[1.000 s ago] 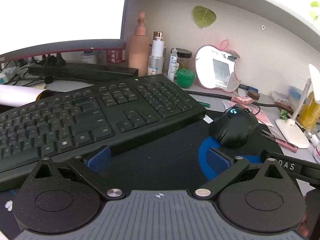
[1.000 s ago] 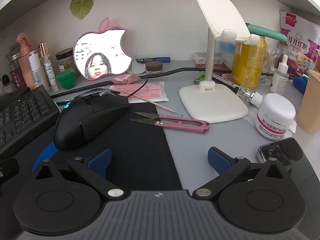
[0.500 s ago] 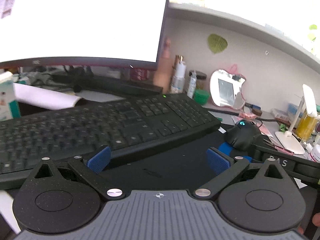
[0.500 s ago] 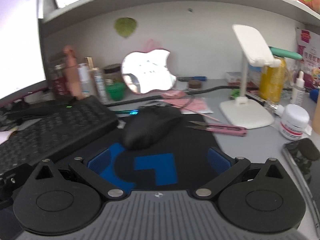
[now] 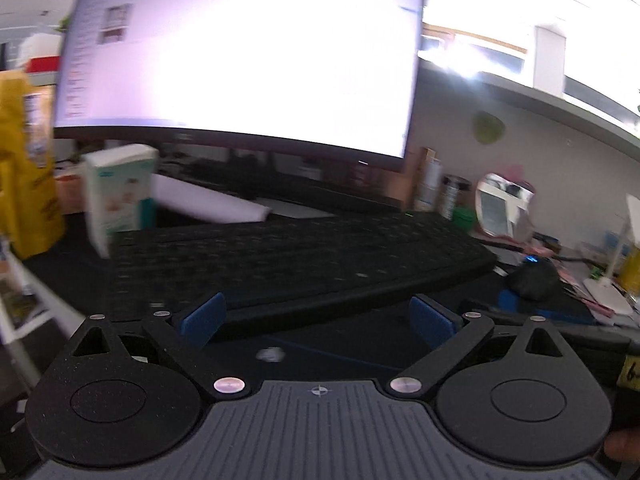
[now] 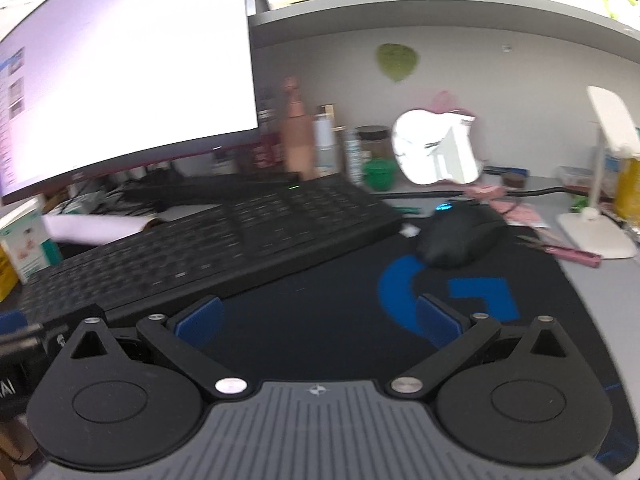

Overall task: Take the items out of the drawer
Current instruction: 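Carry both tools back from the desk toward the open white drawer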

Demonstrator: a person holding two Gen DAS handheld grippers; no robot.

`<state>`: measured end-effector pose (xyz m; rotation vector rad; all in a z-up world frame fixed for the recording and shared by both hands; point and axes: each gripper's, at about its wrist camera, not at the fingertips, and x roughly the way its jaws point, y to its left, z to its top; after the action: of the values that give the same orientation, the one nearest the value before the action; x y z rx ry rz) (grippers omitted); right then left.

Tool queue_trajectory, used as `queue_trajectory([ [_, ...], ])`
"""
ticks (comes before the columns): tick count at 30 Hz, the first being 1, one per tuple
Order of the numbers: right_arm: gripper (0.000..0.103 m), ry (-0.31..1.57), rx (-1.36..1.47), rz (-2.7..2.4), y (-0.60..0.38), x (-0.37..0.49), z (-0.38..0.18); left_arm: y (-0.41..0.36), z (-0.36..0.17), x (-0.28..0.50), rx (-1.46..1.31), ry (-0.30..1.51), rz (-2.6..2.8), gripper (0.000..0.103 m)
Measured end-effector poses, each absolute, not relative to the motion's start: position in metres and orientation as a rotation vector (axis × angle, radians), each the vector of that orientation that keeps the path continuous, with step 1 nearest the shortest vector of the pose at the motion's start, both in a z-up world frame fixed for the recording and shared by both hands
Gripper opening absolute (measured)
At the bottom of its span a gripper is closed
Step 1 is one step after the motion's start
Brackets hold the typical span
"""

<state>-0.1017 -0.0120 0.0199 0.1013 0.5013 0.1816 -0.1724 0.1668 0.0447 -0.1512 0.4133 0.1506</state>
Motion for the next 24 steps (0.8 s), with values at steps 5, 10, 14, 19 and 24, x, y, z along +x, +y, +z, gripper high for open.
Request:
queue_trajectory([
  [5, 0.103, 0.485, 0.064, 0.28, 0.022, -0.114, 0.024, 0.198, 0.05, -0.19, -0.175, 0.386, 0.244, 0.1],
  [10, 0.103, 0.454, 0.029, 0.348, 0.055, -0.117, 0.033, 0.222, 0.055, -0.201, -0.159, 0.369, 0.29, 0.101],
  [14, 0.103, 0.418, 0.038, 0.372, 0.074, -0.112, 0.042, 0.237, 0.061, -0.194, -0.136, 0.34, 0.3, 0.101],
  [19, 0.103, 0.36, 0.009, 0.336, 0.097, -0.09, 0.047, 0.26, 0.055, -0.168, -0.086, 0.298, 0.289, 0.102],
  [24, 0.103, 0.335, 0.021, 0.291, 0.123, -0.042, 0.044, 0.291, 0.049, -0.124, -0.066, 0.29, 0.205, 0.102],
])
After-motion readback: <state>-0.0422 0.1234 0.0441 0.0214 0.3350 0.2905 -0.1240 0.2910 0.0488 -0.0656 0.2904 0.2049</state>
